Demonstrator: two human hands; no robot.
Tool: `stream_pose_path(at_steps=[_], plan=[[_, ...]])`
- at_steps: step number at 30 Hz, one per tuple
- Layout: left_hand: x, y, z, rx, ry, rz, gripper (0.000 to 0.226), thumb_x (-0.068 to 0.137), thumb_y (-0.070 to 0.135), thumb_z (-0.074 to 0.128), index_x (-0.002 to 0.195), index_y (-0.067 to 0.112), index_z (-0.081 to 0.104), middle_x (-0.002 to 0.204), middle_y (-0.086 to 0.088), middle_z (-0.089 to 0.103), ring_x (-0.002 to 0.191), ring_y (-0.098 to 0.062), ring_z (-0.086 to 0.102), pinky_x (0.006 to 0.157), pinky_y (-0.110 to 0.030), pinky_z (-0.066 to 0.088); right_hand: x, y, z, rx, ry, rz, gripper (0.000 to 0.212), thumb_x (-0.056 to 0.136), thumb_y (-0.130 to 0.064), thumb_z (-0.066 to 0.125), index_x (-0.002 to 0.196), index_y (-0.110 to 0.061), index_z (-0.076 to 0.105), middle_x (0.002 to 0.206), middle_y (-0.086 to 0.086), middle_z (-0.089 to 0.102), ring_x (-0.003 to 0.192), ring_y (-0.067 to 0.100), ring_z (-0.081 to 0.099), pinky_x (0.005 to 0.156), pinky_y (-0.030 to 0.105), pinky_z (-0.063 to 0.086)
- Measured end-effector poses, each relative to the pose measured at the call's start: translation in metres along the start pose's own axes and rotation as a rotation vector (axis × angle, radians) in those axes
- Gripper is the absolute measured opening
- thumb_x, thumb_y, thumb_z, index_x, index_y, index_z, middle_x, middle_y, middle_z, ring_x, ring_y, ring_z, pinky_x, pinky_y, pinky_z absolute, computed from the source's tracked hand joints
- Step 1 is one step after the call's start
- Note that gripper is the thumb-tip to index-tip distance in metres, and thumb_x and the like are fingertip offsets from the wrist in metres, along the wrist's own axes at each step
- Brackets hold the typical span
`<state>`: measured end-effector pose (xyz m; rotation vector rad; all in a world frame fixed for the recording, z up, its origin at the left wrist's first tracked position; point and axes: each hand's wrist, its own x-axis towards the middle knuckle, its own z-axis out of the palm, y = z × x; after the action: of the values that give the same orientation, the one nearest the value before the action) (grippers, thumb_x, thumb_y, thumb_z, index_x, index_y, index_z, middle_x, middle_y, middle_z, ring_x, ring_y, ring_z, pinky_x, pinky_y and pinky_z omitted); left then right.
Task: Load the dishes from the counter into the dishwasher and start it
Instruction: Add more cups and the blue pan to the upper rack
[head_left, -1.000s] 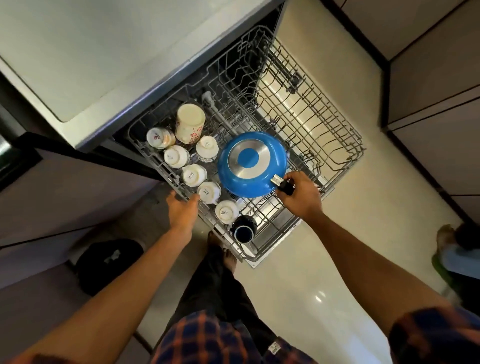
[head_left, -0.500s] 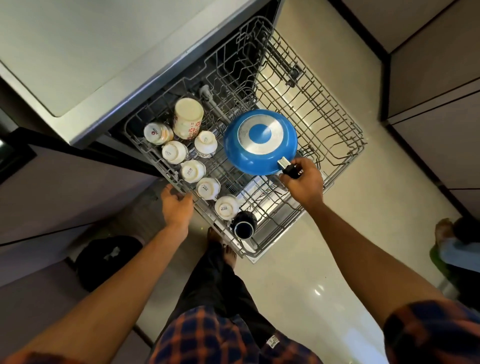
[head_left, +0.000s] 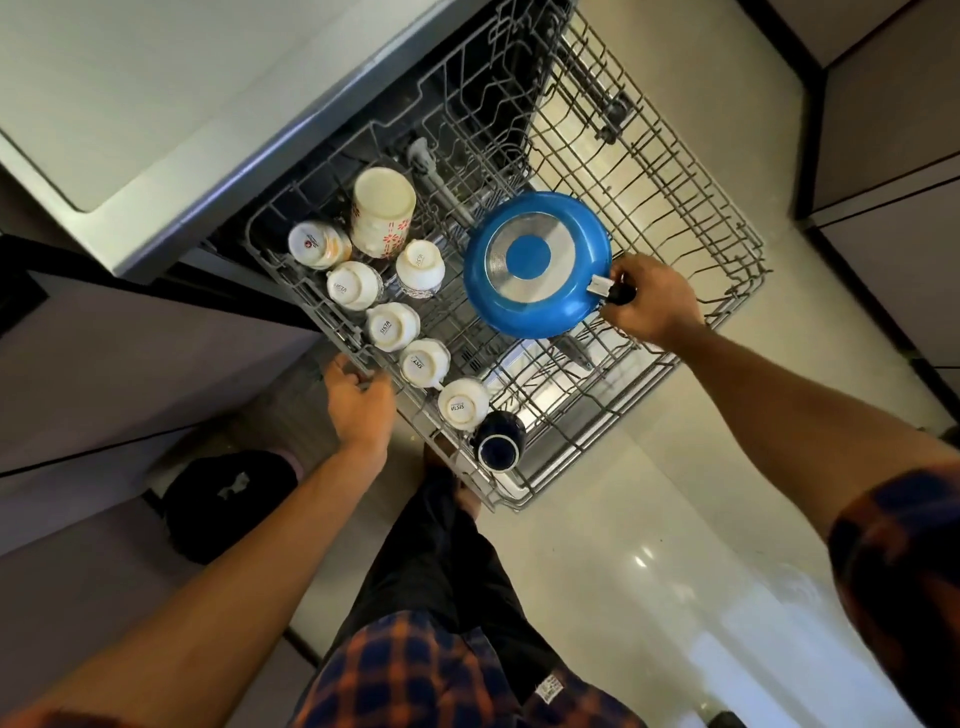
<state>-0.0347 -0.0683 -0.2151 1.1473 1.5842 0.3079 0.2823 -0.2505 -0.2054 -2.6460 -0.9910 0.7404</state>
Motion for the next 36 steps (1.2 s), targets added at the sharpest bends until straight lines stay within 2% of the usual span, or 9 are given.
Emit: stream_pose_path(at_steps=[8, 13, 20, 22, 24, 26, 28, 30, 36], plan=[[0.004, -0.001, 0.004, 0.008, 0.046, 0.012, 0.045, 0.083, 0.000, 0.058, 0.126, 0.007, 0.045, 0.114, -0.023, 0.066, 0.099, -0.033, 0.067, 0.073, -0.016, 0.049, 0.026, 0.020, 0.007, -0.017, -0.026, -0.106, 0.027, 0.085, -0.033, 0.067, 0.109, -0.029, 0.056, 0.096, -0.005, 0.058, 0.091, 0.016, 0.056, 0.082, 0.035, 0.050], [0.004, 0.003, 0.010, -0.004, 0.096, -0.014, 0.059, 0.076, 0.004, 0.056, 0.134, -0.003, 0.043, 0.125, -0.020, 0.063, 0.112, -0.036, 0.064, 0.099, -0.049, 0.050, 0.028, 0.031, 0.020, 0.021, -0.052, -0.042, 0.036, 0.087, -0.024, 0.071, 0.121, -0.025, 0.058, 0.106, -0.002, 0.056, 0.096, 0.014, 0.053, 0.083, 0.031, 0.045], [0.004, 0.002, 0.013, -0.003, 0.106, 0.044, 0.064, 0.077, 0.005, 0.055, 0.139, -0.001, 0.039, 0.131, -0.018, 0.058, 0.115, -0.042, 0.061, 0.099, -0.059, 0.047, 0.032, 0.038, 0.033, -0.026, -0.103, 0.061, 0.036, 0.086, -0.019, 0.073, 0.118, -0.025, 0.058, 0.103, 0.000, 0.061, 0.099, 0.022, 0.061, 0.087, 0.039, 0.053], [0.002, 0.007, 0.013, 0.022, 0.114, 0.036, 0.060, 0.082, -0.005, 0.055, 0.139, -0.003, 0.038, 0.133, -0.016, 0.056, 0.118, -0.034, 0.059, 0.105, -0.040, 0.047, 0.034, 0.037, 0.035, -0.014, -0.109, 0.112, 0.036, 0.085, -0.017, 0.072, 0.118, -0.025, 0.059, 0.100, -0.002, 0.063, 0.096, 0.020, 0.061, 0.086, 0.038, 0.054], [0.001, 0.008, 0.015, 0.063, 0.119, 0.056, 0.057, 0.086, -0.012, 0.055, 0.140, -0.007, 0.038, 0.131, -0.010, 0.051, 0.117, -0.018, 0.053, 0.092, -0.001, 0.038, 0.035, 0.036, 0.038, 0.022, -0.124, 0.174, 0.039, 0.085, -0.017, 0.072, 0.120, -0.026, 0.059, 0.099, -0.003, 0.063, 0.094, 0.017, 0.060, 0.080, 0.033, 0.051], [-0.001, 0.011, 0.015, 0.099, 0.123, 0.073, 0.058, 0.086, -0.012, 0.056, 0.141, -0.008, 0.037, 0.127, -0.005, 0.047, 0.116, -0.013, 0.048, 0.084, 0.007, 0.031, 0.035, 0.034, 0.038, 0.039, -0.132, 0.200, 0.042, 0.085, -0.018, 0.073, 0.122, -0.026, 0.058, 0.099, -0.004, 0.061, 0.094, 0.017, 0.058, 0.077, 0.030, 0.047], [0.003, 0.010, 0.014, 0.088, 0.138, 0.071, 0.061, 0.084, -0.006, 0.057, 0.142, -0.002, 0.037, 0.130, -0.006, 0.052, 0.120, -0.020, 0.055, 0.104, -0.017, 0.043, 0.035, 0.032, 0.038, 0.057, -0.113, 0.221, 0.040, 0.085, -0.017, 0.072, 0.122, -0.024, 0.059, 0.100, -0.005, 0.059, 0.096, 0.017, 0.057, 0.080, 0.032, 0.047], [0.002, 0.011, 0.013, 0.084, 0.138, 0.062, 0.063, 0.083, -0.003, 0.058, 0.142, 0.000, 0.037, 0.134, -0.012, 0.056, 0.121, -0.026, 0.058, 0.106, -0.041, 0.046, 0.033, 0.028, 0.038, 0.103, -0.075, 0.259, 0.041, 0.085, -0.018, 0.072, 0.124, -0.023, 0.060, 0.103, -0.006, 0.059, 0.099, 0.016, 0.057, 0.085, 0.033, 0.050], [-0.002, 0.016, 0.014, 0.105, 0.134, 0.072, 0.057, 0.085, 0.000, 0.060, 0.138, 0.000, 0.039, 0.125, -0.005, 0.056, 0.118, -0.024, 0.059, 0.102, -0.039, 0.048, 0.025, 0.013, 0.037, 0.115, 0.031, 0.248, 0.035, 0.087, -0.023, 0.070, 0.121, -0.021, 0.064, 0.109, -0.004, 0.061, 0.100, 0.016, 0.057, 0.078, 0.030, 0.046]])
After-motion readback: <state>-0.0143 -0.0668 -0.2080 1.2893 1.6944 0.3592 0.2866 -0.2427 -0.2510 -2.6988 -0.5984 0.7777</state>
